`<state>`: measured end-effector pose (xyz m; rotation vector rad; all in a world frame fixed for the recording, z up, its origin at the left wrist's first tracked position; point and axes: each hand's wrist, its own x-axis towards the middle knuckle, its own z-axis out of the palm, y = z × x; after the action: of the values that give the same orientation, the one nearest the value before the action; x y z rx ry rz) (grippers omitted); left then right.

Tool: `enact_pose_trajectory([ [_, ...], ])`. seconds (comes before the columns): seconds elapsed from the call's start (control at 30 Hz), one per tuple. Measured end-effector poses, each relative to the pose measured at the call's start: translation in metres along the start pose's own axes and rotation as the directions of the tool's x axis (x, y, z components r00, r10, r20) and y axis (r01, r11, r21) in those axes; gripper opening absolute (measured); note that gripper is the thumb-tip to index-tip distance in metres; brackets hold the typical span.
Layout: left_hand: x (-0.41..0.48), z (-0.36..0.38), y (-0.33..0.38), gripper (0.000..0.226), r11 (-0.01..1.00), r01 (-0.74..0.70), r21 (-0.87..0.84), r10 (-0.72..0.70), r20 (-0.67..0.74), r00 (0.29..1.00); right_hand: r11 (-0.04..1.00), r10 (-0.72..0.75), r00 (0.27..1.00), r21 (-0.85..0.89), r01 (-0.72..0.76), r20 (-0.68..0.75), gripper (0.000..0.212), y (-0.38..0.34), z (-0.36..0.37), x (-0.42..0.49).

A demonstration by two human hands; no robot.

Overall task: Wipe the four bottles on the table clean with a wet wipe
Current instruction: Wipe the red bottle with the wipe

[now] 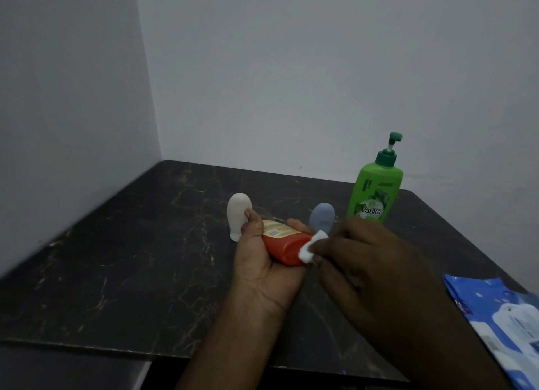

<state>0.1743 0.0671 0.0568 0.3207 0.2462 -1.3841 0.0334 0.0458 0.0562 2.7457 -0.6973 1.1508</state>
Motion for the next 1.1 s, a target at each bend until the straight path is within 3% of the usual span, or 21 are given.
enact_pose_trajectory([
  [0.2,-0.003,0.002,-0.004,0.037,0.998,-0.024,0.06,0.025,-0.017,1.0,0.999,-0.018,0.994,0.029,0.015,0.104,0.027,-0.004,-0.002,-0.002],
  [0.4,-0.006,0.001,-0.004,0.04,0.989,-0.023,0.144,0.028,-0.033,0.999,0.993,-0.097,0.992,0.074,0.091,0.085,0.028,-0.014,0.006,0.002],
  [0.53,0.0,-0.001,-0.004,0.037,1.0,-0.009,0.026,0.009,0.004,1.0,0.999,-0.021,0.991,0.029,0.017,0.129,0.027,-0.007,-0.003,0.001],
  [0.7,0.003,-0.001,-0.008,0.035,0.999,-0.04,0.023,0.04,0.027,0.999,0.999,0.041,0.997,-0.038,-0.038,0.06,0.033,0.0,-0.003,-0.001],
  [0.9,-0.002,0.001,-0.003,0.04,0.996,0.004,0.09,-0.006,0.014,1.0,0.999,-0.051,0.998,0.002,0.051,-0.042,0.029,-0.01,0.006,0.003],
  [1.1,-0.005,0.003,-0.006,0.039,0.99,-0.022,0.136,0.022,-0.002,1.0,0.995,-0.08,0.989,0.061,0.073,0.12,0.03,-0.009,-0.005,0.002],
])
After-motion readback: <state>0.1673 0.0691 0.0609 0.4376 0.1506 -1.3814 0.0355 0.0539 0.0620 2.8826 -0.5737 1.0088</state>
